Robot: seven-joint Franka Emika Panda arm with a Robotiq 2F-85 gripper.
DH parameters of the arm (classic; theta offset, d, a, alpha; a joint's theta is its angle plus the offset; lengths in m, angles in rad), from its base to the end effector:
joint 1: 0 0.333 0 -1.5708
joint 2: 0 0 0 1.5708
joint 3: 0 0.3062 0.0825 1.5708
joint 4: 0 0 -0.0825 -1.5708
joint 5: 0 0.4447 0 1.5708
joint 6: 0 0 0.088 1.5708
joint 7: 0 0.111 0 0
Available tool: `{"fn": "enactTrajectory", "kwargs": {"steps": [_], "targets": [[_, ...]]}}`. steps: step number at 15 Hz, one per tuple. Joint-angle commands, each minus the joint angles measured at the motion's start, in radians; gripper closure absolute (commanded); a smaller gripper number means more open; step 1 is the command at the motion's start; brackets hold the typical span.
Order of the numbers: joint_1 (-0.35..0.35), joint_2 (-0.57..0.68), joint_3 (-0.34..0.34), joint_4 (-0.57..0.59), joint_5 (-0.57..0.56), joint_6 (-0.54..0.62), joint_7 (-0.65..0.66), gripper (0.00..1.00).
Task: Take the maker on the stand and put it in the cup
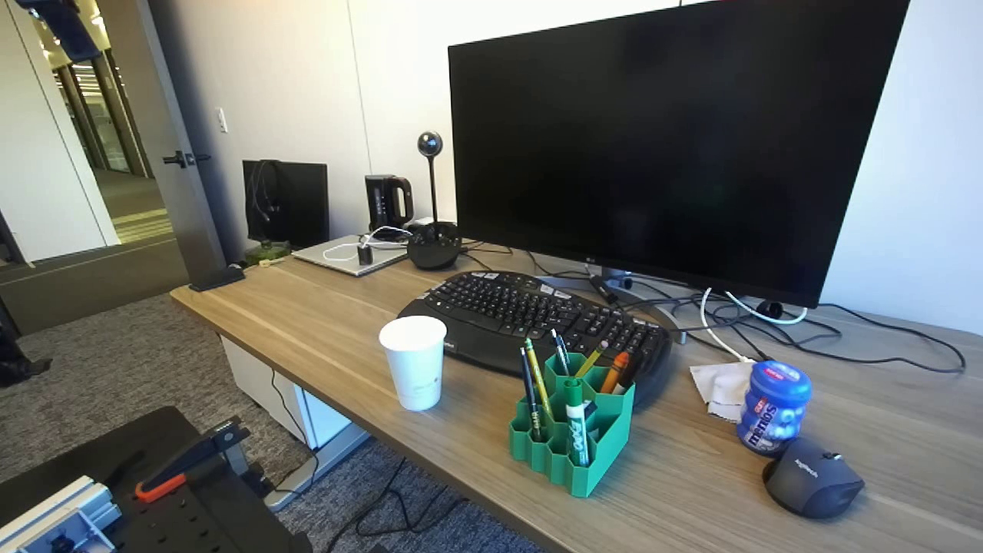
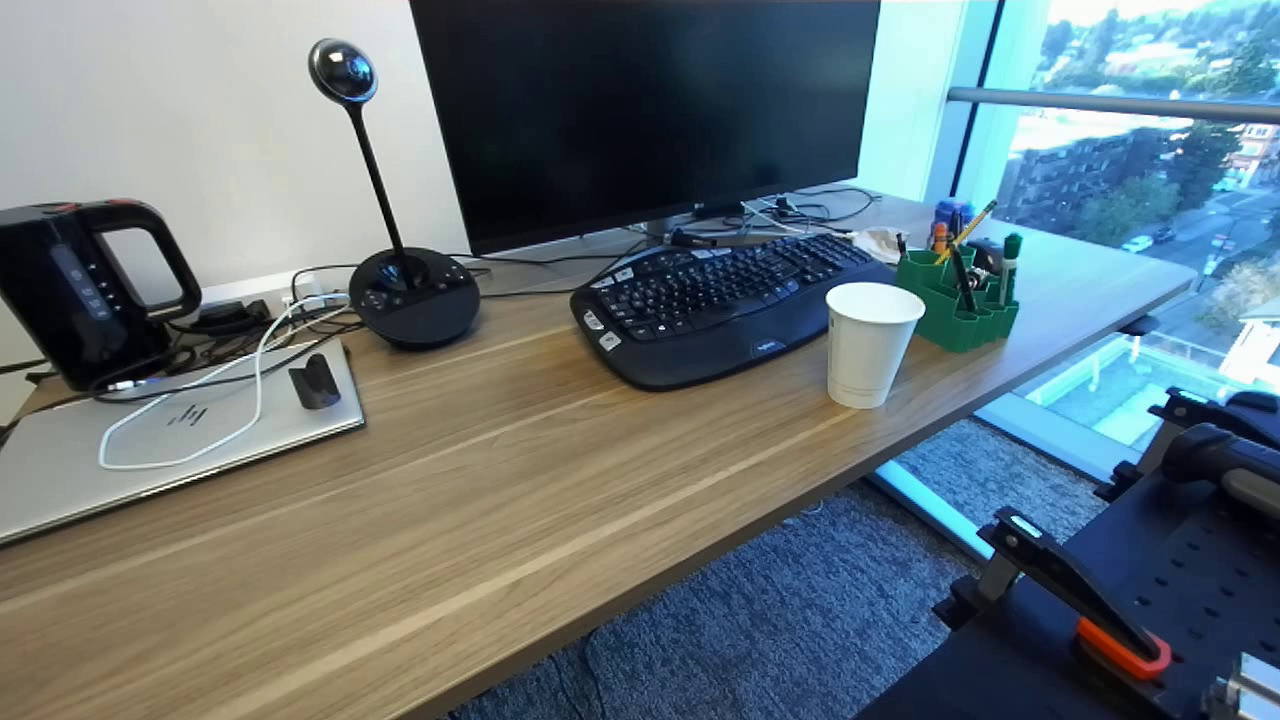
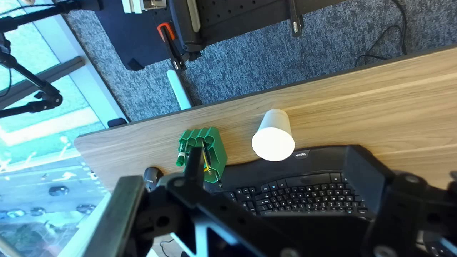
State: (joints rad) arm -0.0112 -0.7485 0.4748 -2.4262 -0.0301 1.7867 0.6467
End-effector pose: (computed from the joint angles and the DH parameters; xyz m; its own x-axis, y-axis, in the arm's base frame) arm 0.3700 0.1950 0.5150 0.9396 -0.2426 0.2413 -0.3005 -0.9223 0.2428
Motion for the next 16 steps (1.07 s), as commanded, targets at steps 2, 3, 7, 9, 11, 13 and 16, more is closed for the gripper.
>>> {"fn": "enactTrajectory", "kwargs": {"steps": [2, 3, 7, 9, 11, 13, 16], "targets": [[0.033, 0.012, -0.024, 0.002, -0.021, -0.003, 0.02, 0.0], [0.032, 0.017, -0.02, 0.001, -0.022, -0.003, 0.022, 0.0], [0.01, 0.06, -0.019, -0.01, -0.032, -0.008, 0.054, 0.0], [0.003, 0.087, -0.033, -0.012, -0.043, -0.009, 0.076, 0.0], [0.006, 0.111, -0.064, -0.014, -0.052, -0.007, 0.082, 0.0], [0.02, 0.124, -0.117, -0.021, -0.04, 0.012, 0.044, 0.0], [0.044, 0.133, -0.21, -0.028, 0.006, 0.036, -0.073, 0.0]]}}
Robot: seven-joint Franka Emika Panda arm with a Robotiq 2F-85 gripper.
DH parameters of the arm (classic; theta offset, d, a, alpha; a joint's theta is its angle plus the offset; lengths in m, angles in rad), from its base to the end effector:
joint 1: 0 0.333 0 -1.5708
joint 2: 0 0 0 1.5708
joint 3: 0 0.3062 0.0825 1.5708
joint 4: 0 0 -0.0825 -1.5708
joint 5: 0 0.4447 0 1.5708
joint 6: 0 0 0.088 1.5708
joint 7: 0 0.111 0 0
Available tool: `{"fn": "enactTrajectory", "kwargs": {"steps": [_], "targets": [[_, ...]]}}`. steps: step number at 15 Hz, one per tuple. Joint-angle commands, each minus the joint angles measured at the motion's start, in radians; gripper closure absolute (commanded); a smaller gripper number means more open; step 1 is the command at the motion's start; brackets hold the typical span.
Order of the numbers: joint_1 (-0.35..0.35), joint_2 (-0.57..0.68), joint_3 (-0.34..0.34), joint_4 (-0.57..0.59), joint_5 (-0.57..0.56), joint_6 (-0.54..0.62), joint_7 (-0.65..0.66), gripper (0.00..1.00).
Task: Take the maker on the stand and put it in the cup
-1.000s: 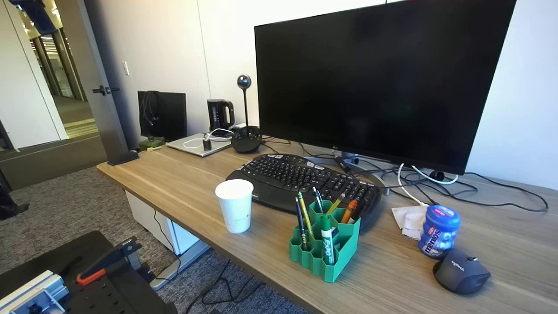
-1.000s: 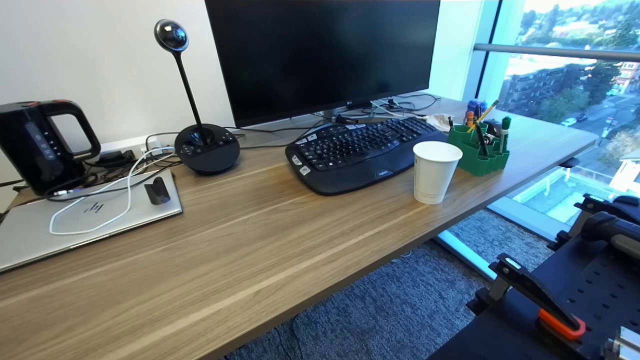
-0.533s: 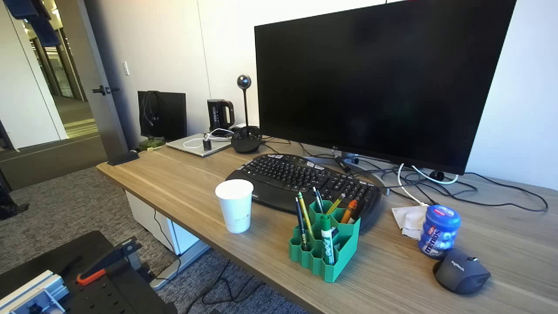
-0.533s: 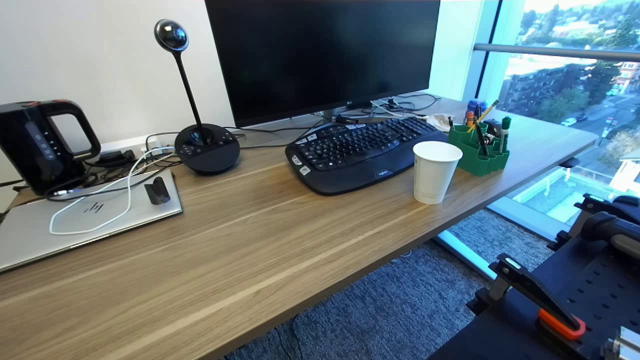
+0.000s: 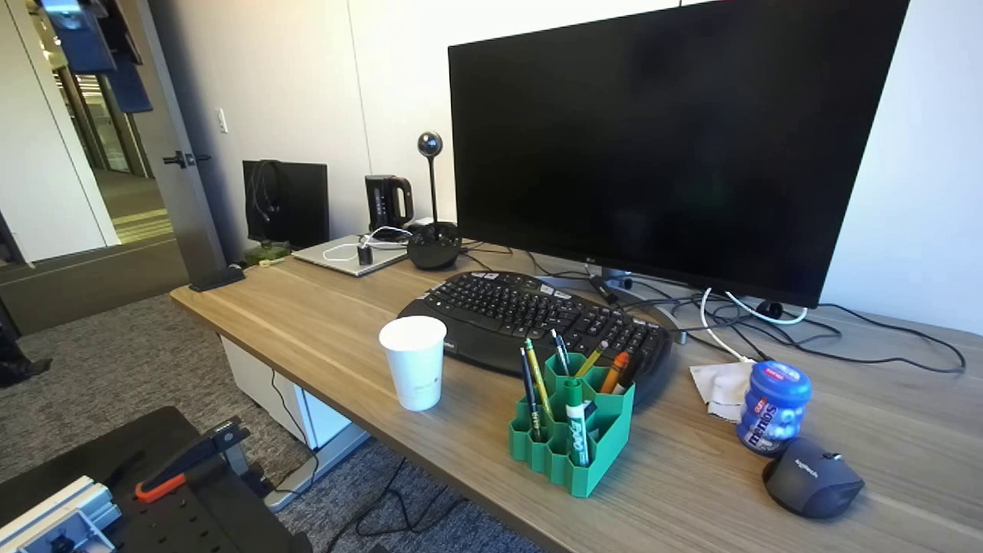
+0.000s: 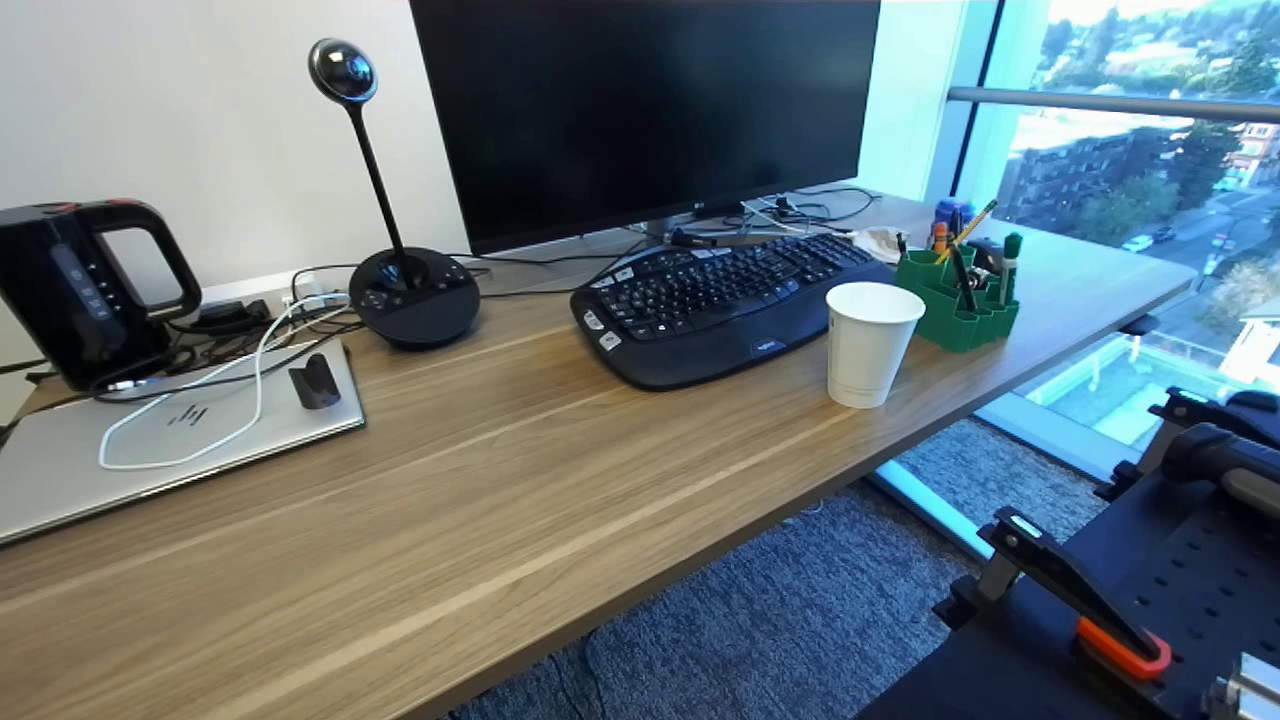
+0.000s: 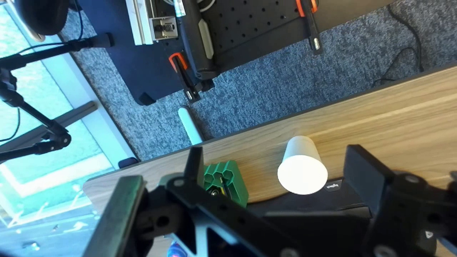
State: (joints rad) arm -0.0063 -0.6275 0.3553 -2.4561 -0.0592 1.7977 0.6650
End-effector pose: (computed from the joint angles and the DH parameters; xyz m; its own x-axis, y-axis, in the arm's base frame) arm 0.4033 0.1420 0.4675 0.9312 -0.3473 0.1105 -0.3641 -0.8991 0.2430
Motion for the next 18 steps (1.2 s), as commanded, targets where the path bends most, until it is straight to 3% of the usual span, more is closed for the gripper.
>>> {"fn": "enactTrajectory", "kwargs": {"steps": [1, 6, 10, 18], "targets": [[0.051, 0.011, -0.127, -0.003, 0.06, 0.036, -0.156, 0.0], [0.051, -0.025, -0.192, -0.045, 0.052, 0.114, -0.353, 0.0], [0.02, -0.026, -0.163, -0.056, 0.057, 0.099, -0.254, 0.0], [0.028, -0.004, -0.173, -0.046, 0.043, 0.104, -0.29, 0.0]]}}
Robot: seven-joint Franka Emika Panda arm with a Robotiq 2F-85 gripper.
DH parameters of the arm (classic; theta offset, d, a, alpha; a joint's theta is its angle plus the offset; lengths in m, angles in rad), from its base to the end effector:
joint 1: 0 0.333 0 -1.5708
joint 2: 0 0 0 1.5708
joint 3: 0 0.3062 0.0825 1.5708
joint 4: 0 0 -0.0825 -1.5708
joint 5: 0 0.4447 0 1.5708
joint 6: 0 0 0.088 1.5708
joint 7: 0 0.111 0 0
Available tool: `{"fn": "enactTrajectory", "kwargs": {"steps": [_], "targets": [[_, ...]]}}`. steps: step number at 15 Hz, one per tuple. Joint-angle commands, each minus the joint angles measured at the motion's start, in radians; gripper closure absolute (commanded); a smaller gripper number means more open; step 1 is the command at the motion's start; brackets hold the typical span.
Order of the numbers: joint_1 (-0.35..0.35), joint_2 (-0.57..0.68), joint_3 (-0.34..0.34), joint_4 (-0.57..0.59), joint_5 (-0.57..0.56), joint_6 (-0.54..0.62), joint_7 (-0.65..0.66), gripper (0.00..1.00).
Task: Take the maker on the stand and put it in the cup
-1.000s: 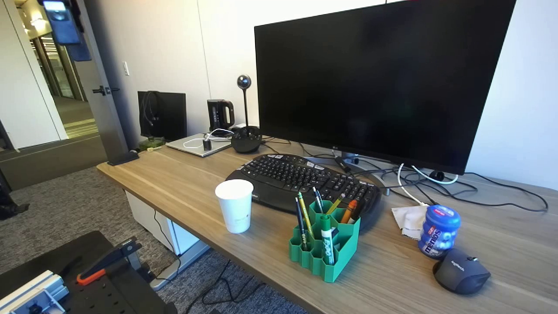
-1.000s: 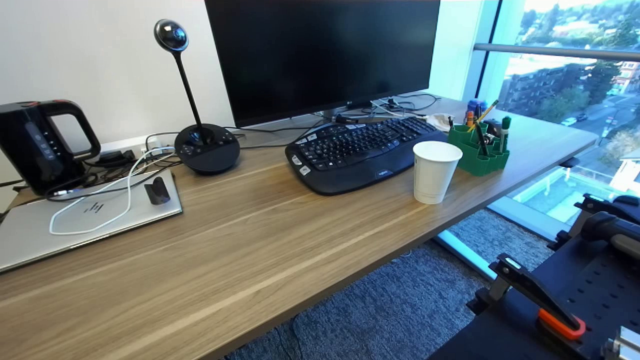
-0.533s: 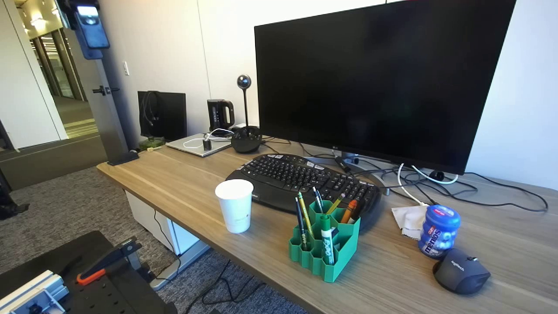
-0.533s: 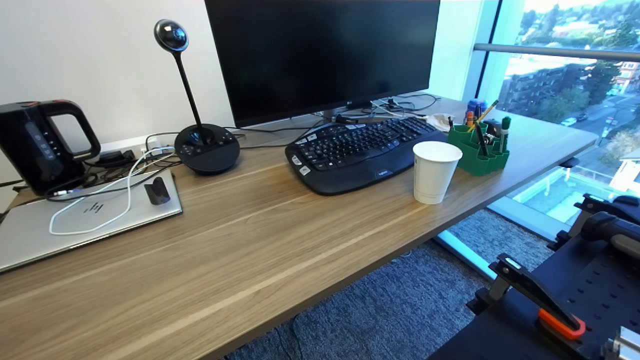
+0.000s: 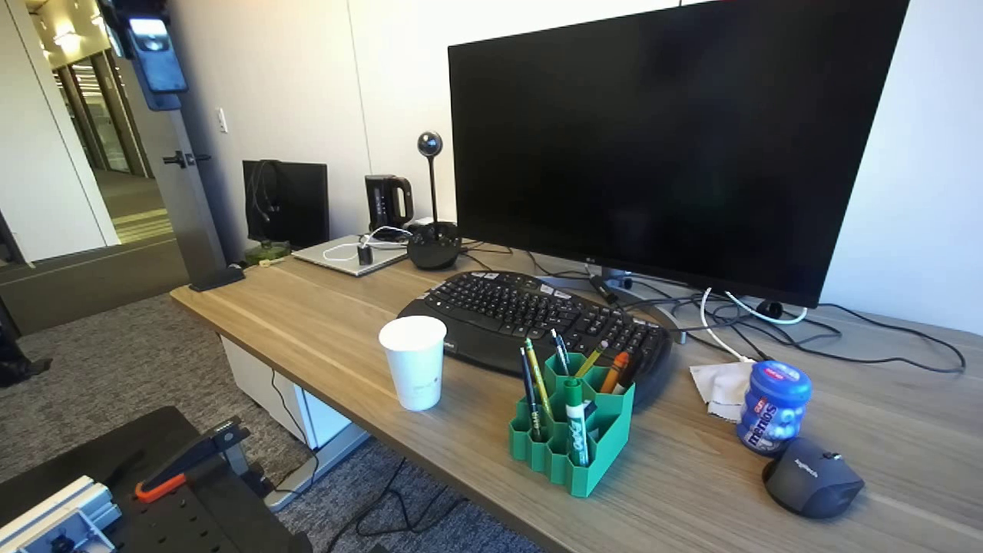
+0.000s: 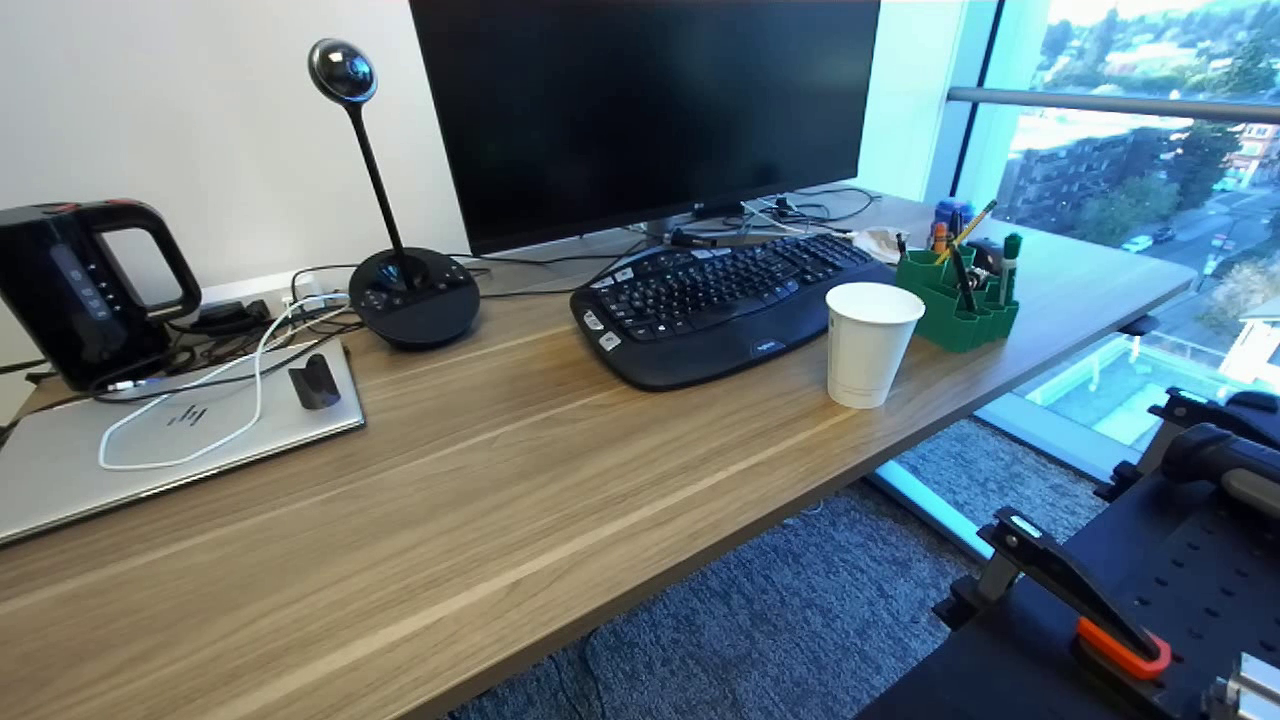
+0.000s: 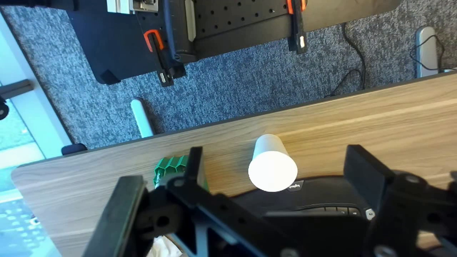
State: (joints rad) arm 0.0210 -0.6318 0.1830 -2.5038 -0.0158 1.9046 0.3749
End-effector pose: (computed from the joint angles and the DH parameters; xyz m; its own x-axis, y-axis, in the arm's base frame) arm 0.4192 0.0847 0.4636 0.9787 -0.1941 0.0670 -0.2004 -0.9741 0.1052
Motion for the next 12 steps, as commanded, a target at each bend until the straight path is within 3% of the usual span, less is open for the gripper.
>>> {"fn": "enactTrajectory", "kwargs": {"steps": [1, 12], "targets": [[0.0, 0.0, 0.0, 0.002, 0.0, -0.002, 0.0, 0.0], [-0.009, 0.072, 0.003, -0.038, -0.012, 0.004, 0.018, 0.0]]}}
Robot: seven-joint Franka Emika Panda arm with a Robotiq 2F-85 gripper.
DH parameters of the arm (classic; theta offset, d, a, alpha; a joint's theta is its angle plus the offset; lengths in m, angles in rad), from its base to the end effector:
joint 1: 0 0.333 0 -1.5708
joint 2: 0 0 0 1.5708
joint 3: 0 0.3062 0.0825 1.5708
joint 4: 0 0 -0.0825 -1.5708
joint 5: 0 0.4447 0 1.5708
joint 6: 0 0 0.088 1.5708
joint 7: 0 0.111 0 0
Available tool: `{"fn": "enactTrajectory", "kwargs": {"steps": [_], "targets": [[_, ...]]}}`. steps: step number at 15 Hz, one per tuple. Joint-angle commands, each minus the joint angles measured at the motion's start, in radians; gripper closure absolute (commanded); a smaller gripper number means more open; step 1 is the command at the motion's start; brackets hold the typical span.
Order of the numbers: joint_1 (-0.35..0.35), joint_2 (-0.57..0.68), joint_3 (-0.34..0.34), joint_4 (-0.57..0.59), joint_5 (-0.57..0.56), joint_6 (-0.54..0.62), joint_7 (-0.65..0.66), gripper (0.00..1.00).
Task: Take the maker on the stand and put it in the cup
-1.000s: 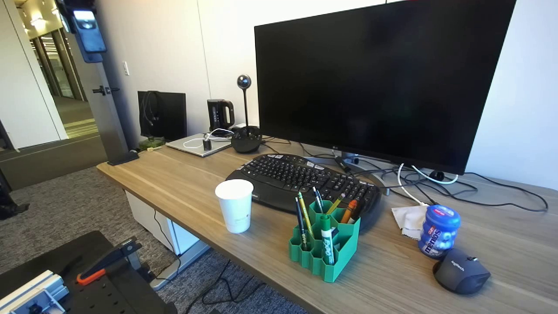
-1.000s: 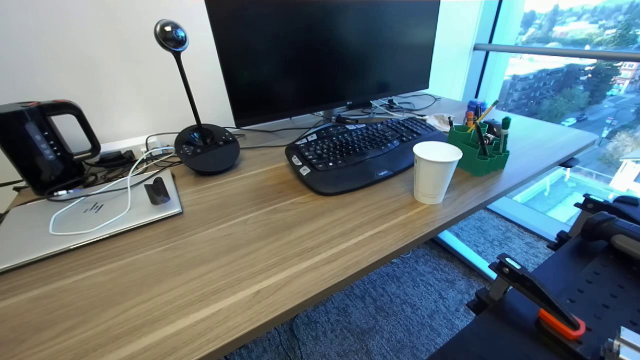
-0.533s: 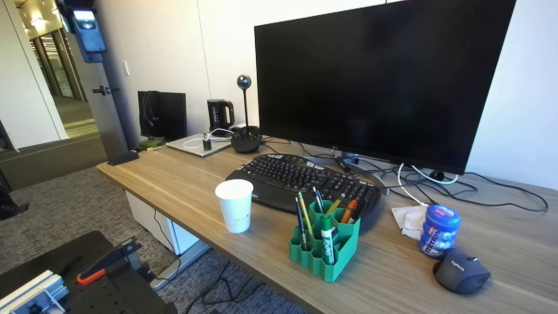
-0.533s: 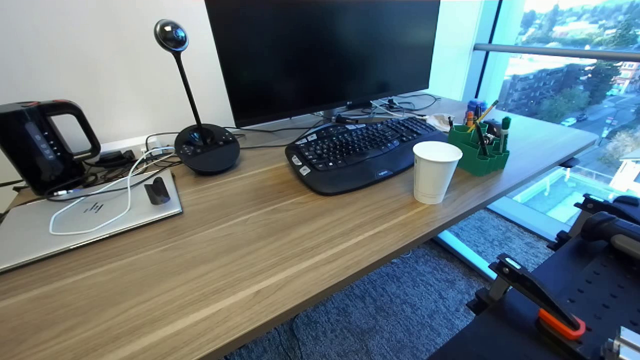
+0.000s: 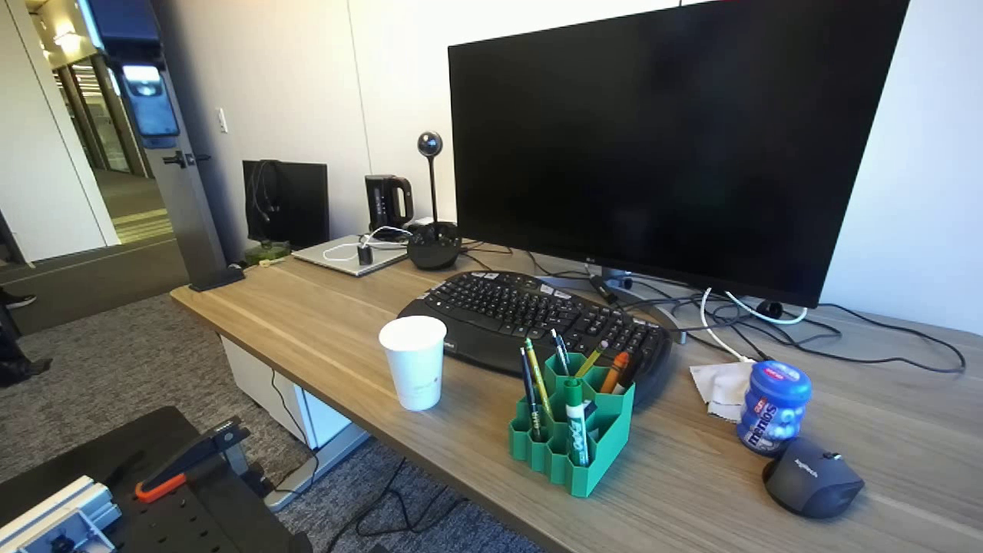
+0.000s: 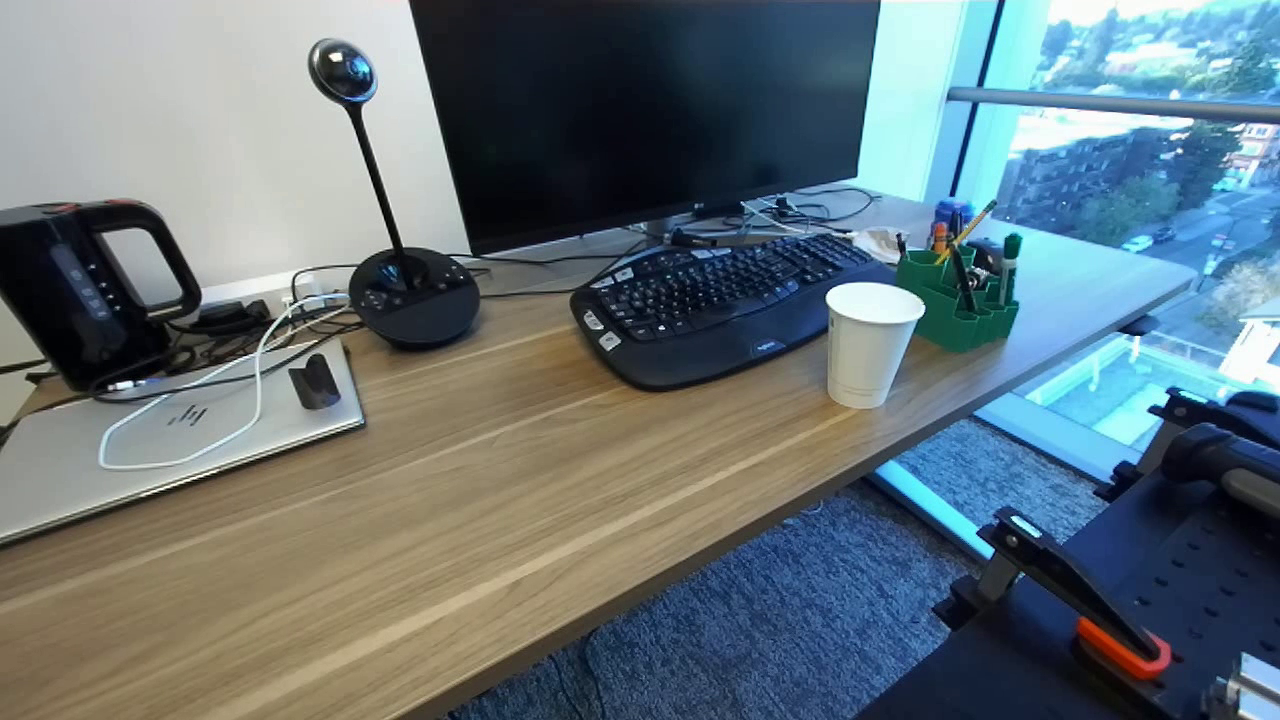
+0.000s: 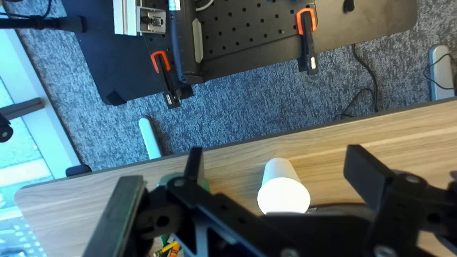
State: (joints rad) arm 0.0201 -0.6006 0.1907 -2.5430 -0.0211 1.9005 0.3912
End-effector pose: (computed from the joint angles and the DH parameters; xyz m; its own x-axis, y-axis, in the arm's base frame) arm 0.4152 0.0836 0.4291 0.9784 -0.2069 0.0012 -0.2052 -0.9692 0.1364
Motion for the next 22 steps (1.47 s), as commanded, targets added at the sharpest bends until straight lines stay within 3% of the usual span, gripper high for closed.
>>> {"fn": "enactTrajectory", "kwargs": {"steps": [1, 6, 12, 15, 22], "targets": [[-0.008, 0.059, -0.014, 0.001, -0.003, 0.016, -0.009, 0.0], [0.0, 0.127, -0.084, 0.016, 0.038, 0.039, -0.107, 0.0], [0.022, 0.16, -0.215, 0.046, 0.163, 0.021, -0.439, 0.0], [0.013, 0.148, -0.239, 0.045, 0.153, 0.053, -0.552, 0.0], [0.001, 0.128, -0.235, -0.024, 0.074, 0.376, -0.623, 0.0]]}}
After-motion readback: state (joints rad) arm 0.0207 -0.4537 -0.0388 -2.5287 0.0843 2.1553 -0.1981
